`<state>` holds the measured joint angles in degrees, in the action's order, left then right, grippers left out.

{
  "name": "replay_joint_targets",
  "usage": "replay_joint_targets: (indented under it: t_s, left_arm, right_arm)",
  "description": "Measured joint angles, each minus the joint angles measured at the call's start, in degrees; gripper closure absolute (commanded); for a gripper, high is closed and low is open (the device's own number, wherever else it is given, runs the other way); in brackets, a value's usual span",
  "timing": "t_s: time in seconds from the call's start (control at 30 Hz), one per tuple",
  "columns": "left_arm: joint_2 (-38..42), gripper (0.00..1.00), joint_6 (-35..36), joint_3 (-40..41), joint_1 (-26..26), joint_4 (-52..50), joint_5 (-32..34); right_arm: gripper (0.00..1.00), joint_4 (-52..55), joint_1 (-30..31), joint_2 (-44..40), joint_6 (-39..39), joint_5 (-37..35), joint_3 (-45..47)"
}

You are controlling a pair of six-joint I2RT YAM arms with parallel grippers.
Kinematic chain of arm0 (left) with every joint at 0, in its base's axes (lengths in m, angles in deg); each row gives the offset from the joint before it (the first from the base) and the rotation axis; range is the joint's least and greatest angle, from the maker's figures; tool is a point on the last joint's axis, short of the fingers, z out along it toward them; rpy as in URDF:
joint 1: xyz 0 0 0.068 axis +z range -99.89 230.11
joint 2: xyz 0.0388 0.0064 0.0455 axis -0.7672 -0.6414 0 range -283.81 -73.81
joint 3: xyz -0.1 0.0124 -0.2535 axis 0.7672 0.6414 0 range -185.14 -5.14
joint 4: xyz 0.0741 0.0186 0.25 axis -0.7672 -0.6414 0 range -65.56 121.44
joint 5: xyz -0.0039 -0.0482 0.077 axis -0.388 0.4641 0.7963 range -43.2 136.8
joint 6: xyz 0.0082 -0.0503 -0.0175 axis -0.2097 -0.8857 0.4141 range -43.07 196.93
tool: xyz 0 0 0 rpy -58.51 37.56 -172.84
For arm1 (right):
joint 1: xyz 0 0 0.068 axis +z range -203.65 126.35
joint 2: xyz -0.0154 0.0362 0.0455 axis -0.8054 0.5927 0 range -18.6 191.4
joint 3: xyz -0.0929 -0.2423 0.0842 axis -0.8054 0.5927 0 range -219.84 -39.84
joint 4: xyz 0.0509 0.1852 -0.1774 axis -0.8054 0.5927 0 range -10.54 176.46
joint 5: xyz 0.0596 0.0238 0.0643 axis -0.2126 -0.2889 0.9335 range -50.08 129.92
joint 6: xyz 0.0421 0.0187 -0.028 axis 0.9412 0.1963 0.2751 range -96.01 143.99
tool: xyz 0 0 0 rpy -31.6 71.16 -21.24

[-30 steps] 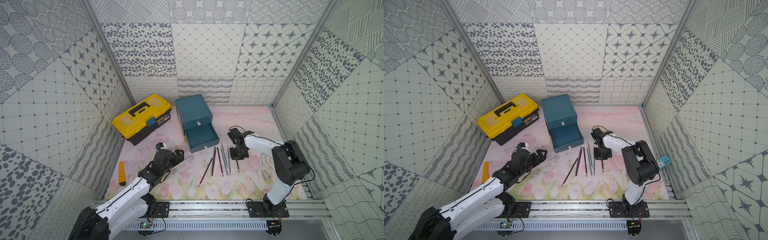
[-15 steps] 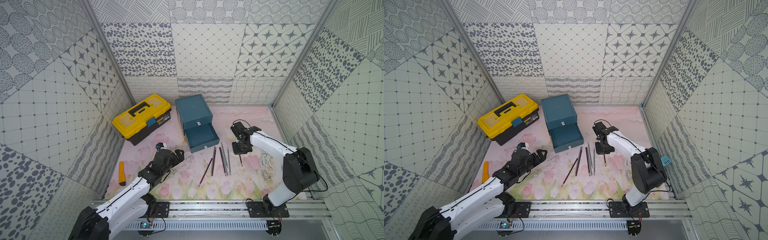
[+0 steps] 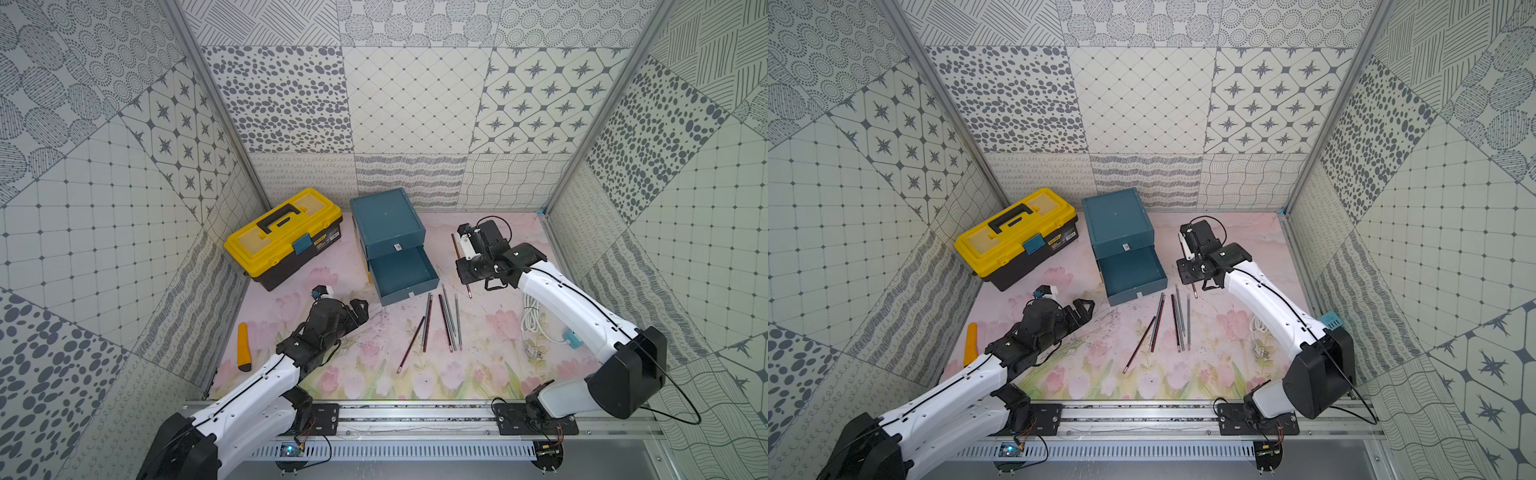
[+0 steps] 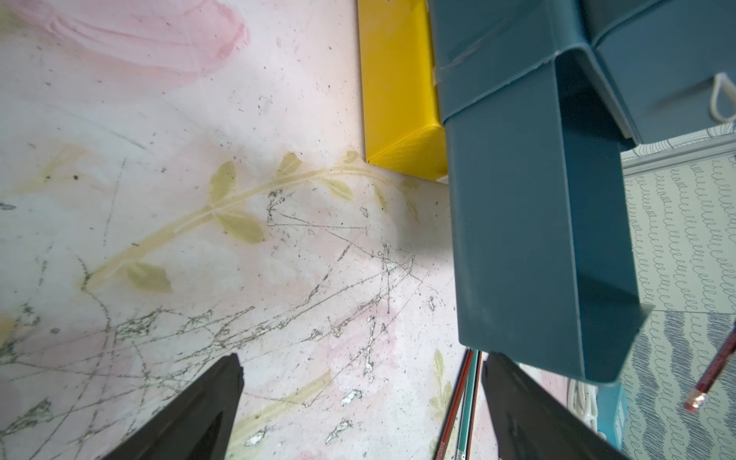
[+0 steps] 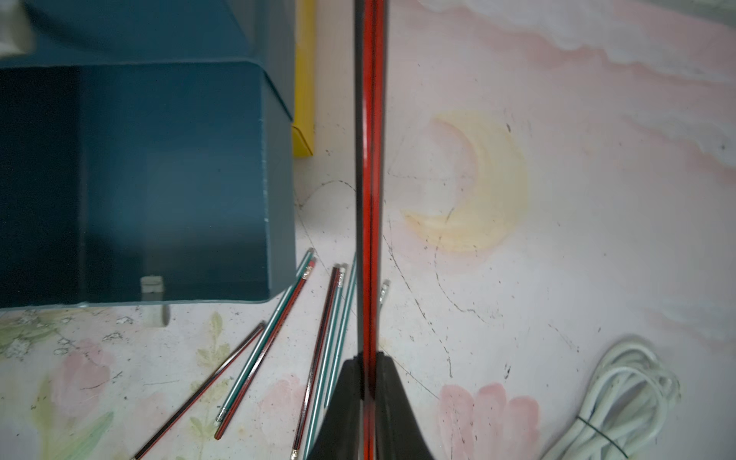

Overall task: Please place the pencils in the drawer according to their color
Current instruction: Pick up the pencil from the center of the board, then place the pencil in the drawer.

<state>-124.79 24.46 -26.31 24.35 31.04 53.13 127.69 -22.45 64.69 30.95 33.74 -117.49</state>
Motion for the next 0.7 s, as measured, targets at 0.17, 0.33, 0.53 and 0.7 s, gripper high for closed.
replay_joint_targets:
  t_s: [0.17,0.33,0.53,0.7]
  left_arm:
    - [0.0,0.01,0.0,0.0,0.0,0.0,0.0]
    - [0.0,0.01,0.0,0.0,0.0,0.0,0.0]
    - [0.0,0.01,0.0,0.0,0.0,0.0,0.0]
    - [0.1,0.01,0.0,0.0,0.0,0.0,0.0]
  right_arm:
    - [1.00,-2.3,5.4,2.3,-7.6,0.5,-6.1]
    - [1.00,-4.0,9.1,6.7,-14.9,1.5,-10.6]
    - [1.00,-4.8,11.6,11.6,-22.2,2.0,-15.0]
    - [1.00,-5.6,13.4,15.2,-27.0,0.5,-17.0]
